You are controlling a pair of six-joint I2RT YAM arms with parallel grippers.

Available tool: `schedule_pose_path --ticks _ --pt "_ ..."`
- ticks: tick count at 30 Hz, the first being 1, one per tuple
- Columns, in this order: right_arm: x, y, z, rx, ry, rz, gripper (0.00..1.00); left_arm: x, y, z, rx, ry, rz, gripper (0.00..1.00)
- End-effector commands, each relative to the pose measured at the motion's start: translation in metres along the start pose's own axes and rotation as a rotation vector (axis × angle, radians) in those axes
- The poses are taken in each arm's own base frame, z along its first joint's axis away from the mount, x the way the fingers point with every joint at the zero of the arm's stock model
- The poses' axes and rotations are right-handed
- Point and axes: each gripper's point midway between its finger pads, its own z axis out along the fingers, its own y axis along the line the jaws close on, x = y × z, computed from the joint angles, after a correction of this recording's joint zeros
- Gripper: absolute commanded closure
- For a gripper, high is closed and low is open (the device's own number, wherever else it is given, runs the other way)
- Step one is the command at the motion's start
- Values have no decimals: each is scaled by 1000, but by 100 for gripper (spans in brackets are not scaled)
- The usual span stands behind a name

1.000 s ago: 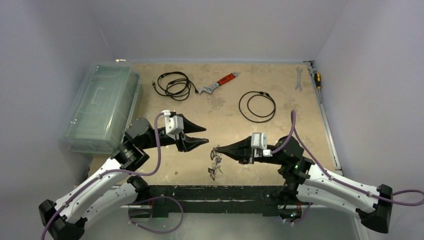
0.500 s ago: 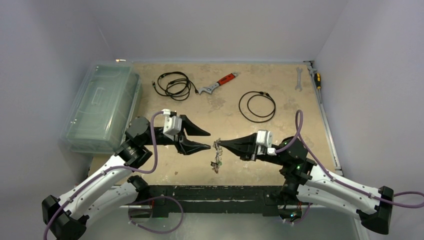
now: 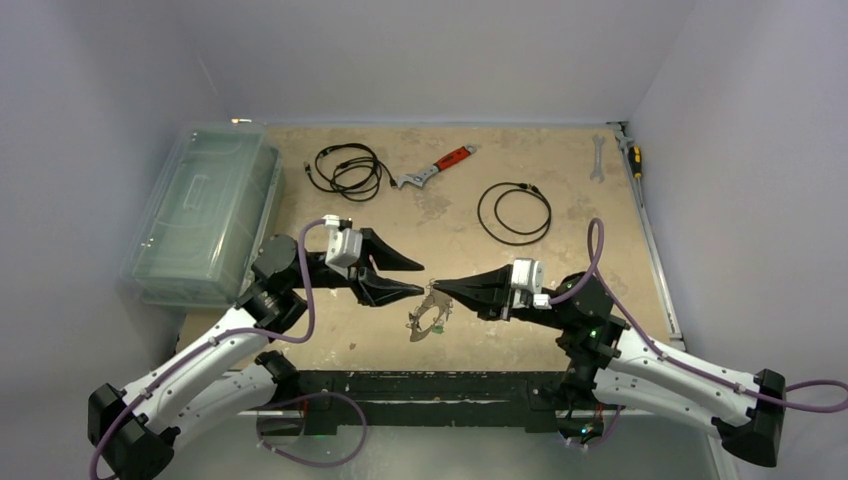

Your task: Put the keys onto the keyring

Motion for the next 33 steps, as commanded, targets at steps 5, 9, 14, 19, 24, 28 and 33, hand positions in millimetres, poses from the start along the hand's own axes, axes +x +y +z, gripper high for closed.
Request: schedule_pose_path --ticks 5,9,14,19,24,28,33 --pt "-40 -3 5 1 -137 -23 100 -4 0 2 15 -29 -1 63" --pt "-41 -2 6 -3 -140 -24 100 -2 0 3 19 -26 -8 64" --pt "-40 -2 8 -8 -140 -22 100 -3 -1 3 27 -31 -15 64" --pt "-39 -2 9 -8 -142 -21 100 -5 -3 4 41 -42 -22 64" --pt "-40 -2 10 -9 -153 -20 100 -4 -3 4 45 -41 -26 65" --pt "-41 -1 12 -17 -157 -20 100 -3 -3 4 46 -39 -33 67" --pt "-43 0 14 -26 -168 -17 100 -3 -4 4 54 -44 -35 71"
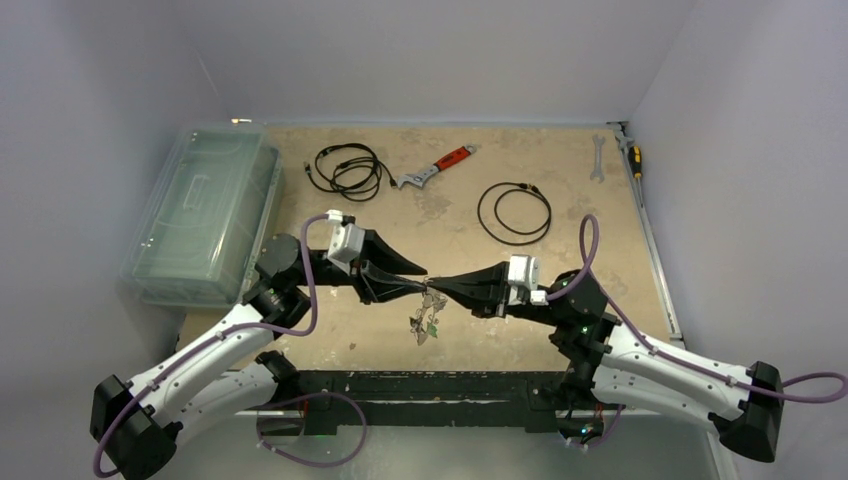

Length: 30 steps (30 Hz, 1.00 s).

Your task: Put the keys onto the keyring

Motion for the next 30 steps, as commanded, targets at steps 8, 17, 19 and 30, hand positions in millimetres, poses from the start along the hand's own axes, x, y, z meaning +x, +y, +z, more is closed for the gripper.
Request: schedule_pose_path --ticks 8,17,19,30 --pt "-44 2 6 -24 -161 -25 100 -1 -5 0 37 -17 13 75" --pt "-41 5 11 -50 -167 -19 100 -9 -11 -2 47 -53 24 75" --pt "-40 7 12 -55 -166 7 100 -8 -11 -2 46 -53 25 76" --pt "-33 10 15 -75 -156 30 100 -11 0 -4 -26 -58 52 100"
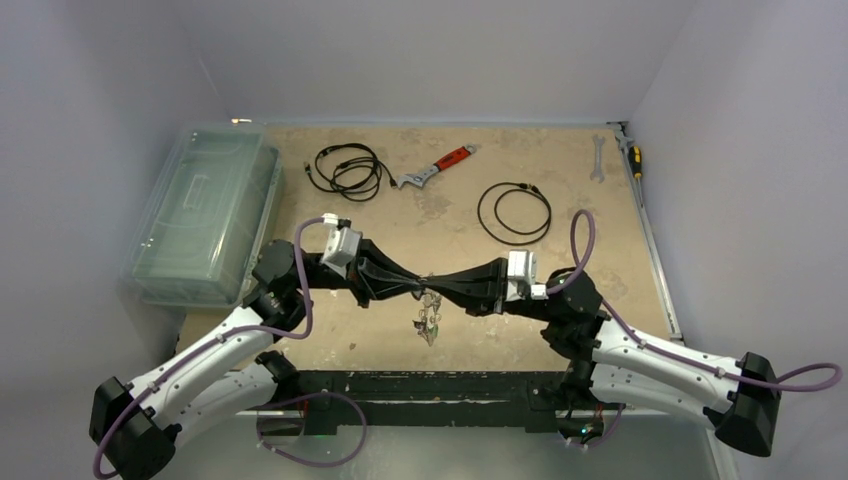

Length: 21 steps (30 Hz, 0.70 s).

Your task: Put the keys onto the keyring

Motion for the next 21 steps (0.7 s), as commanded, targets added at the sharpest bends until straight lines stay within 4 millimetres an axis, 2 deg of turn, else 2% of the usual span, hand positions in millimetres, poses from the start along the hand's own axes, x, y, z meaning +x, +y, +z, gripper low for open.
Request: schedule_pose_path --ticks 1,9,11,14,21 --pt "-23 5 3 -30 -85 -18 100 -11 11 -3 -75 -29 64 100" --pt "-14 -2 0 18 -56 1 100 -7 33 -8 -201 23 90 100" --pt "-11 -4 0 28 -45 10 95 -6 35 -8 -214 25 90 100" --pt "-8 -7 -1 50 -28 22 81 -6 39 -10 -236 32 96 100" --pt "-12 -15 -4 99 -20 7 65 -5 45 -12 -272 44 103 100"
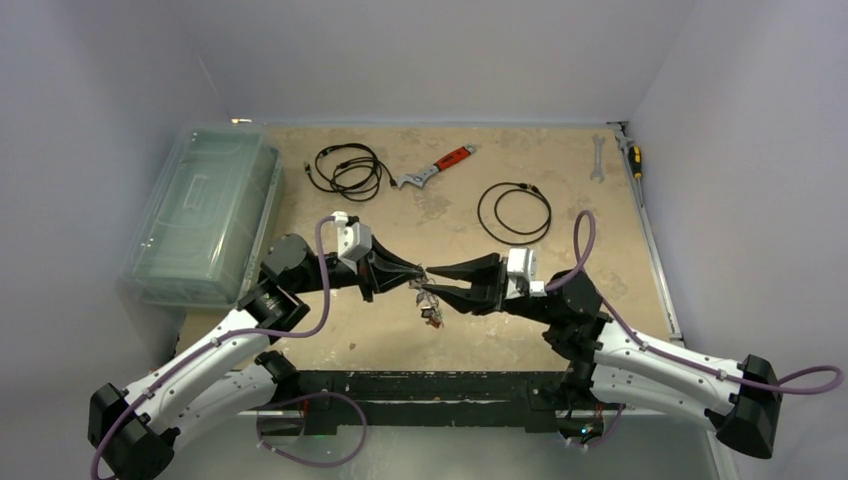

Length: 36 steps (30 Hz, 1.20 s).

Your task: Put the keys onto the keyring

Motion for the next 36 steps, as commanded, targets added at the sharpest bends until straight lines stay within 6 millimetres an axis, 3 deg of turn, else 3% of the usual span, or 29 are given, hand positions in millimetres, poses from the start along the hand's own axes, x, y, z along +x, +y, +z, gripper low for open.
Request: schedule_pose_path --ticks 1,6,9,14,19,28,36 --pt "-22 -6 0 39 -46 -20 65 -32 8 0 -53 -63 91 100" --pt "-28 -16 -3 96 -15 -51 55 -28 12 0 -69 -48 93 100" --pt "-27 -32 -7 175 47 -90 52 -27 14 -1 -78 -41 97 100" --pt "10 -50 -9 224 304 -137 51 -20 18 -2 -92 -2 113 100" --pt "38 -43 -15 140 482 -177 53 -15 19 -3 -96 29 134 100" --pt "46 -36 -21 57 544 -240 53 0 14 -6 -55 95 141 100" --pt "58 -32 -14 17 553 -228 56 4 11 -4 -26 114 123 100"
